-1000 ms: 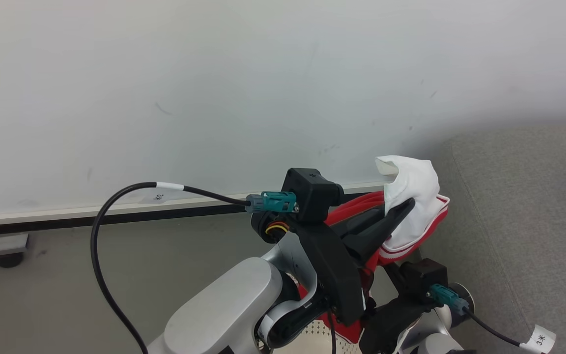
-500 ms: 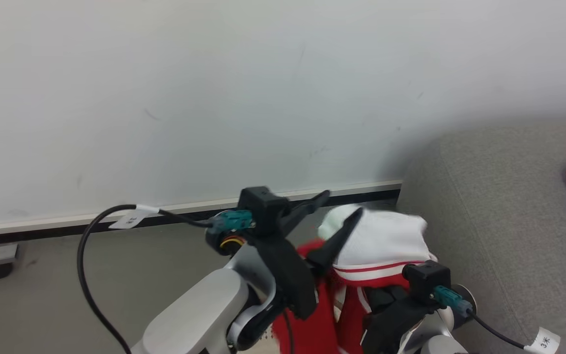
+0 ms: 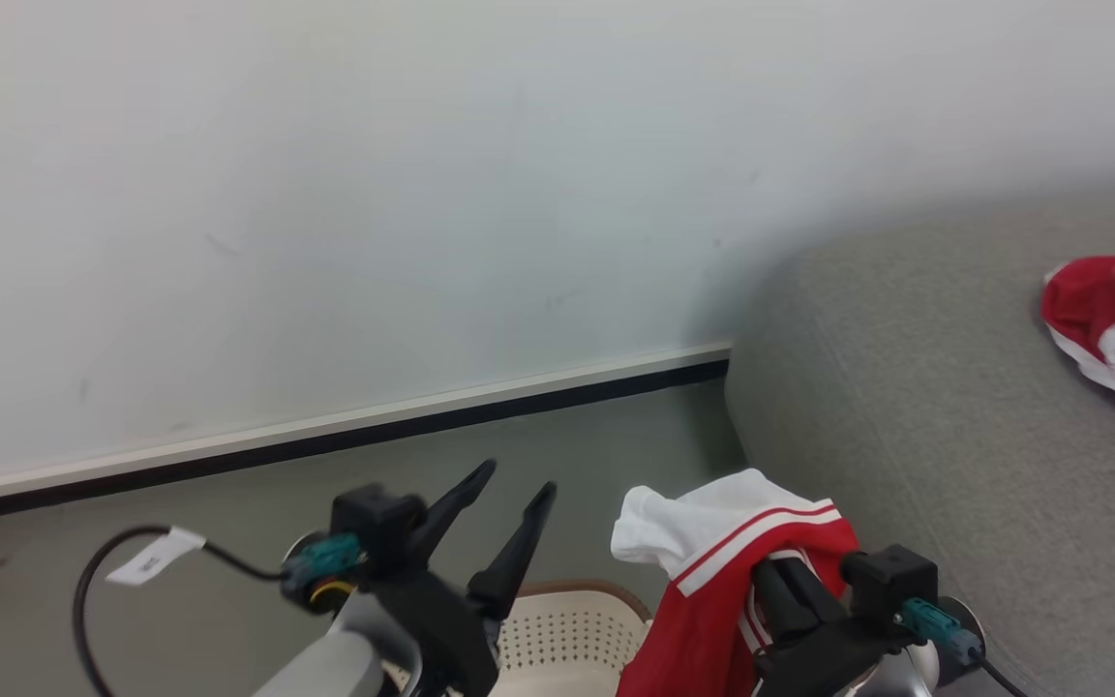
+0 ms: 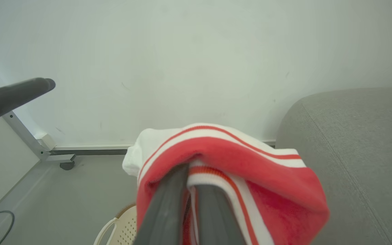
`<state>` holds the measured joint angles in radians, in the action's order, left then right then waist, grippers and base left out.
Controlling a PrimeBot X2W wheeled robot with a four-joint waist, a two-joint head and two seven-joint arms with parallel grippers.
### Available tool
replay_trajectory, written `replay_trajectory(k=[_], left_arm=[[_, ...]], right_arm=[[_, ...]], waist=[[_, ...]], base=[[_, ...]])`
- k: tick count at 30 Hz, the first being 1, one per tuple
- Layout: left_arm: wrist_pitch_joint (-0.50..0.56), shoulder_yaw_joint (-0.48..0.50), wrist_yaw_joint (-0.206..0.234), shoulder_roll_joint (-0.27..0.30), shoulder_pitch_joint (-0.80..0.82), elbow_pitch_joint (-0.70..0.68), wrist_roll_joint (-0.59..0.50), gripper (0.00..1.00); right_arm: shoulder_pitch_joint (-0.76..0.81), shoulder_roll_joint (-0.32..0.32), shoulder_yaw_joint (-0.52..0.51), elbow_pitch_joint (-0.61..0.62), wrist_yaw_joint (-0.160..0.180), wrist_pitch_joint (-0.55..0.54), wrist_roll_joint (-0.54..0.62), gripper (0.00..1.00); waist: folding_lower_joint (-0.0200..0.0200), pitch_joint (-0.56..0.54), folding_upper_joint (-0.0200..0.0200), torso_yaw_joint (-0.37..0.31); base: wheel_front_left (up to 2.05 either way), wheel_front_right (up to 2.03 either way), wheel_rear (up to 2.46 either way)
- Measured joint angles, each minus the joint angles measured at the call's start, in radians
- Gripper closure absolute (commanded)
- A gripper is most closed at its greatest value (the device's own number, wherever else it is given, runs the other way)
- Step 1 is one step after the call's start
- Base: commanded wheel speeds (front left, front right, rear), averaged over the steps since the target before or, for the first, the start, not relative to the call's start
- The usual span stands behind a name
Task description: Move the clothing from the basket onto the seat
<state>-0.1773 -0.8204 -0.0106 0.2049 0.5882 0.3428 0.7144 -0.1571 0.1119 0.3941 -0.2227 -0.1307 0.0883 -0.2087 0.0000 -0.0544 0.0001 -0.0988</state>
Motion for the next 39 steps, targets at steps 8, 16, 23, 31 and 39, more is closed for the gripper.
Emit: replay_trajectory(k=[8,16,23,31,39], left_arm=[[-0.056,0.045,0.06,0.083,-0.143,-0.051,-0.001,0.0],[-0.071,0.077,0.133,0.138,-0.266,-0.192,0.001,0.0],[-0.069,0.063,0.164,0.164,-0.315,-0.262,-0.014,0.0],[-0.035,0.041,0.161,0.183,-0.3,-0.288,-0.031,0.0],[-0.025,0.041,0.171,0.198,-0.296,-0.305,-0.035,0.0]], right_arm=[[0.052,-0.019,-0.013,0.081,0.0,-0.028,0.014,1.0],[0.091,-0.036,-0.023,0.116,0.0,-0.04,0.025,1.0],[0.105,-0.047,-0.027,0.118,0.0,-0.034,0.031,1.0],[0.106,-0.055,-0.047,0.108,0.0,0.004,0.03,1.0],[0.069,-0.051,-0.024,0.064,0.0,0.028,0.017,1.0]], waist=[[0.0,0.015,0.0,-0.106],[0.0,0.04,0.0,-0.246],[0.0,0.066,0.0,-0.364],[0.0,0.125,0.0,-0.429],[0.0,0.168,0.0,-0.445]], base=[[0.0,0.0,0.0],[0.0,0.0,0.0],[0.0,0.0,0.0],[0.0,0.0,0.0],[0.0,0.0,0.0]])
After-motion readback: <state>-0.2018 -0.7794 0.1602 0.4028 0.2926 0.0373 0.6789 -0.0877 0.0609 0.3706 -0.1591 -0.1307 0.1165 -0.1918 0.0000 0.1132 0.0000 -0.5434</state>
